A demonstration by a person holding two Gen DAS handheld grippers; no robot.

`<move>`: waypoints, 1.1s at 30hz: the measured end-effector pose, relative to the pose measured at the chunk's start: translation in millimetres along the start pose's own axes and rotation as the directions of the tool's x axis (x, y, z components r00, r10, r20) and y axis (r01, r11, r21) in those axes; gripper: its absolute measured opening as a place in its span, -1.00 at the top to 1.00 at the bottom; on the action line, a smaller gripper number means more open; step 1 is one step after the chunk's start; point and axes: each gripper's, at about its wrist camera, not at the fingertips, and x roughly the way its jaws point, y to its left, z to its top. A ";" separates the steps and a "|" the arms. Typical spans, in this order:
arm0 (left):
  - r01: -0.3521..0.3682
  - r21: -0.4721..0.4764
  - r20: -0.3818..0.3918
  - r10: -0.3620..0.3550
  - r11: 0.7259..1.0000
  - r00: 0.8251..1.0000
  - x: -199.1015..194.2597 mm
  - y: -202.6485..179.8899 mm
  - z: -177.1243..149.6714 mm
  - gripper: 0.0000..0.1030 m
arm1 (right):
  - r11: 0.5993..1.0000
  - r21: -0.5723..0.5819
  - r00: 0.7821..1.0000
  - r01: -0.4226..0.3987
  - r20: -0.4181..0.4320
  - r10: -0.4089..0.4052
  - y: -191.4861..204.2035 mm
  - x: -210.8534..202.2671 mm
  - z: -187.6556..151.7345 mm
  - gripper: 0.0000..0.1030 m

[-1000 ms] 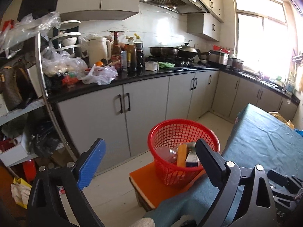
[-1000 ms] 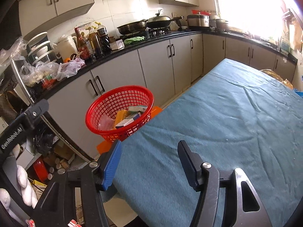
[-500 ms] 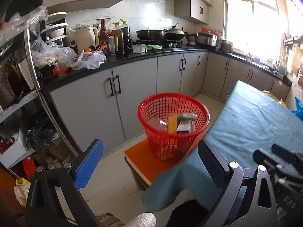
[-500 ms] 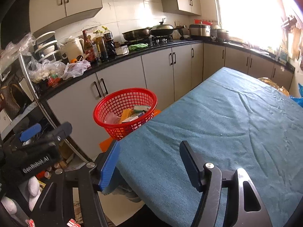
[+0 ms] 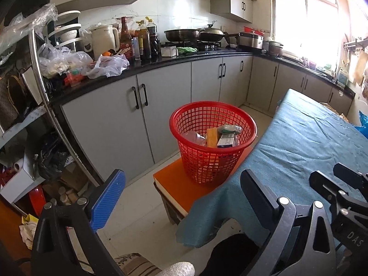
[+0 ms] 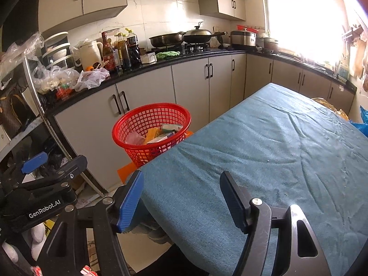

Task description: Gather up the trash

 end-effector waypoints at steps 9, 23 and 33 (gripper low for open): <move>0.035 -0.021 -0.042 -0.036 0.999 0.998 11.4 4.8 -0.7 -0.93 | 1.000 -0.001 1.000 0.003 -0.018 -0.003 4.2 8.1 -1.9 -0.42; 0.007 -0.034 -0.062 -0.010 0.999 0.998 22.7 13.1 -2.2 -0.93 | 0.999 -0.041 0.999 0.009 -0.052 -0.011 19.1 24.4 -4.1 -0.43; -0.037 -0.030 -0.024 0.036 0.999 0.999 21.2 18.8 -3.7 -0.93 | 0.999 -0.026 0.998 0.023 -0.055 -0.024 25.0 29.3 -1.2 -0.44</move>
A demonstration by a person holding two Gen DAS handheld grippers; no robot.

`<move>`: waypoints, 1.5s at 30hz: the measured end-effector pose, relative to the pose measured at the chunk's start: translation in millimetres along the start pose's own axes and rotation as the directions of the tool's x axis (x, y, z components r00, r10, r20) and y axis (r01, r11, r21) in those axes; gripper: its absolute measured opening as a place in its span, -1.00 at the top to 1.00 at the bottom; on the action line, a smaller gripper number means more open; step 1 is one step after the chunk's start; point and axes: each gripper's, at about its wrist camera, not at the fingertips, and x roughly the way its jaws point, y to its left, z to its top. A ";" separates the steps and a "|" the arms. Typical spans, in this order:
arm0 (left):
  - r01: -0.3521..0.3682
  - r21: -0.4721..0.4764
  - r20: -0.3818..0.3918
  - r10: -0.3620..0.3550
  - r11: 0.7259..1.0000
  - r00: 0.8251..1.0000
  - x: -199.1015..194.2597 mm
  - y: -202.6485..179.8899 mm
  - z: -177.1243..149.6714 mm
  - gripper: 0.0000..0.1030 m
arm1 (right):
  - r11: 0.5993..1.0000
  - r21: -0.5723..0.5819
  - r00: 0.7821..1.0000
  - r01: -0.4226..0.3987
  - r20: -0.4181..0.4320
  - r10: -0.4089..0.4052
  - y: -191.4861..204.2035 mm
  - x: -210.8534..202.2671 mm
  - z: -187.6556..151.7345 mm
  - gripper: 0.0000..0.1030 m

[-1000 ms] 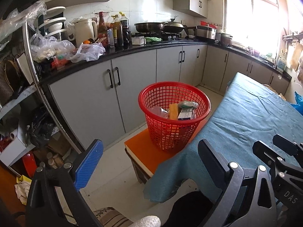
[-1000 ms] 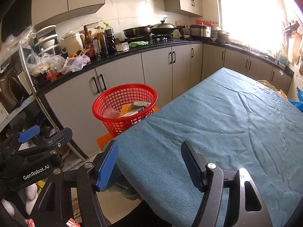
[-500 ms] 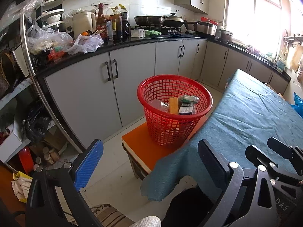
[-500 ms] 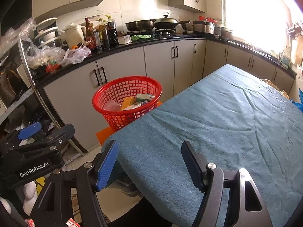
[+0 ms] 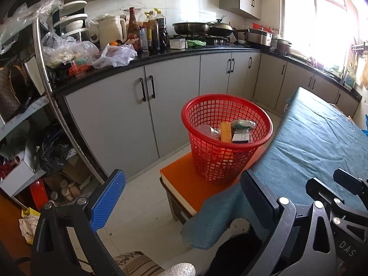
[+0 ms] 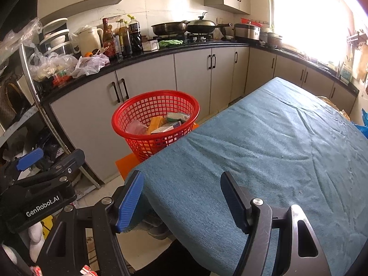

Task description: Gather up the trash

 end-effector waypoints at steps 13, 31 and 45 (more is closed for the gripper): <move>-0.008 -0.027 0.106 0.011 1.000 0.994 -17.8 15.6 5.2 -0.93 | 0.997 -0.045 0.987 0.064 0.147 -0.057 11.7 -22.0 5.7 -0.44; -0.026 0.002 0.224 0.025 1.000 0.974 -38.6 11.7 3.4 -0.93 | 0.993 -0.085 0.962 0.084 0.269 -0.058 20.2 -40.8 5.3 -0.53; -0.019 -0.019 0.227 0.023 1.000 0.974 -37.6 15.6 4.2 -0.93 | 0.995 -0.085 0.976 0.058 0.215 -0.038 17.0 -28.7 4.2 -0.56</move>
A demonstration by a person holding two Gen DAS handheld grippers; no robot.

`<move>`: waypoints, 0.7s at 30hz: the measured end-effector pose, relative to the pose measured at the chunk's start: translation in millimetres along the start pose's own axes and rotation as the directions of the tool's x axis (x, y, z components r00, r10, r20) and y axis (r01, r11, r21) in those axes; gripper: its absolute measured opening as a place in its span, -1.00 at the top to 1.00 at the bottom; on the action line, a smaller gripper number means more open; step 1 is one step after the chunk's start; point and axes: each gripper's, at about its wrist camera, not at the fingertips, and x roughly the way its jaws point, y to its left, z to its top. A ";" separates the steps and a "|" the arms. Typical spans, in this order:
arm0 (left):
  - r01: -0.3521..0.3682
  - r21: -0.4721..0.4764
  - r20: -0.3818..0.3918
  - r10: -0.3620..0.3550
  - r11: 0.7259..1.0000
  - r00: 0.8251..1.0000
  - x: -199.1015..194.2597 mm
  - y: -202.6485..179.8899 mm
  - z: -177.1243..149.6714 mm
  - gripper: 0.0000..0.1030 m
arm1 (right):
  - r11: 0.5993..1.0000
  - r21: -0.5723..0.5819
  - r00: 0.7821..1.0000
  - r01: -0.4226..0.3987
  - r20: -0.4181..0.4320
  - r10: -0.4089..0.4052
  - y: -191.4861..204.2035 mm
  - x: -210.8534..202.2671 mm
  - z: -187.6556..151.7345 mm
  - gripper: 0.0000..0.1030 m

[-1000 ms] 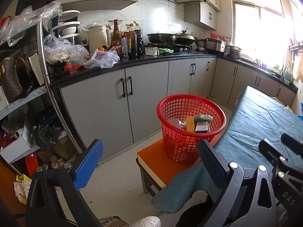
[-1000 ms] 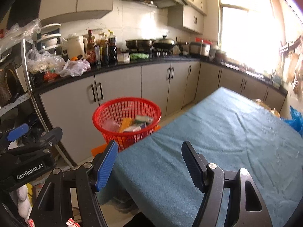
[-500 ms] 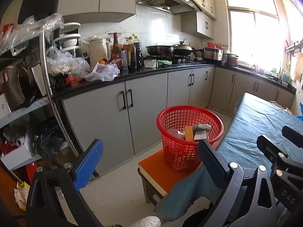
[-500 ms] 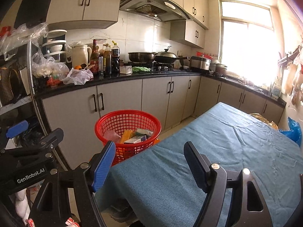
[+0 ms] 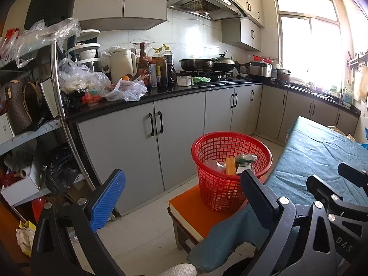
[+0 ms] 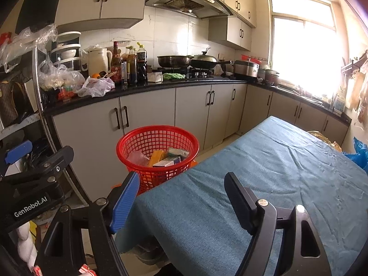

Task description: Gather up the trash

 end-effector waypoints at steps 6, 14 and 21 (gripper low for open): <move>-0.010 -0.012 -0.013 0.010 1.000 1.000 4.8 4.5 -1.1 -0.93 | 1.000 0.001 0.999 -0.005 -0.041 0.005 0.9 10.0 -2.1 -0.57; -0.032 -0.018 -0.026 0.031 0.999 0.999 10.1 7.7 -2.7 -0.93 | 1.000 0.002 0.998 -0.003 -0.062 0.003 1.5 15.0 -5.0 -0.57; -0.051 -0.011 -0.022 0.051 0.999 0.998 9.6 4.6 -2.8 -0.93 | 1.000 0.000 0.997 -0.012 -0.080 0.012 2.1 18.4 -6.1 -0.57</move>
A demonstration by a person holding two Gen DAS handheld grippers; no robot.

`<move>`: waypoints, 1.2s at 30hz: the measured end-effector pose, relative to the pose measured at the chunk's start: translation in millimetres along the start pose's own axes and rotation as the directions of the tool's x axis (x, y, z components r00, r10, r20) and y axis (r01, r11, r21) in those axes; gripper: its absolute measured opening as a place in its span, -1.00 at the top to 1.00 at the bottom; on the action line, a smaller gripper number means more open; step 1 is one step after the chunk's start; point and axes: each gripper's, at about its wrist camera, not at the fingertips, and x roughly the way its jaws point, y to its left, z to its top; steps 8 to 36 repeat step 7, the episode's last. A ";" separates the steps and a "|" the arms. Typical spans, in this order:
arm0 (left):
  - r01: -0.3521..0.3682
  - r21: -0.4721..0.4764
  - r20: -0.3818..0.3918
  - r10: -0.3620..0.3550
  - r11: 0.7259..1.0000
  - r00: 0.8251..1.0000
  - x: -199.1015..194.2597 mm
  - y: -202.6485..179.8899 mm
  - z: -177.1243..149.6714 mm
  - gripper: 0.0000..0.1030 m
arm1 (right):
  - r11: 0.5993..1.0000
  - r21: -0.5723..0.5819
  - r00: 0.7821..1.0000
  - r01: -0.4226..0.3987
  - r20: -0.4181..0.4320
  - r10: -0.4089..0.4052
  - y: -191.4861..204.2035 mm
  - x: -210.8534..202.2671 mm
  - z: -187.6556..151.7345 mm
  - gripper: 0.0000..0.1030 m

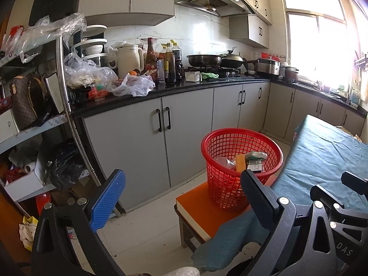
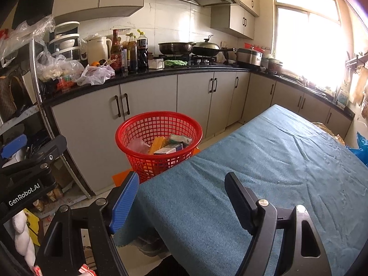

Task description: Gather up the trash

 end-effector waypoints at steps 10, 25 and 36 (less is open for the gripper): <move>-0.021 0.001 0.009 0.021 1.000 1.000 -3.5 -3.2 1.3 -0.93 | 1.000 -0.010 1.000 0.005 -0.010 -0.005 -2.6 -1.6 -2.7 -0.60; -0.021 0.001 0.009 0.021 1.000 1.000 -3.5 -3.2 1.3 -0.93 | 1.000 -0.010 1.000 0.005 -0.010 -0.005 -2.6 -1.6 -2.7 -0.60; -0.021 0.001 0.009 0.021 1.000 1.000 -3.5 -3.2 1.3 -0.93 | 1.000 -0.010 1.000 0.005 -0.010 -0.005 -2.6 -1.6 -2.7 -0.60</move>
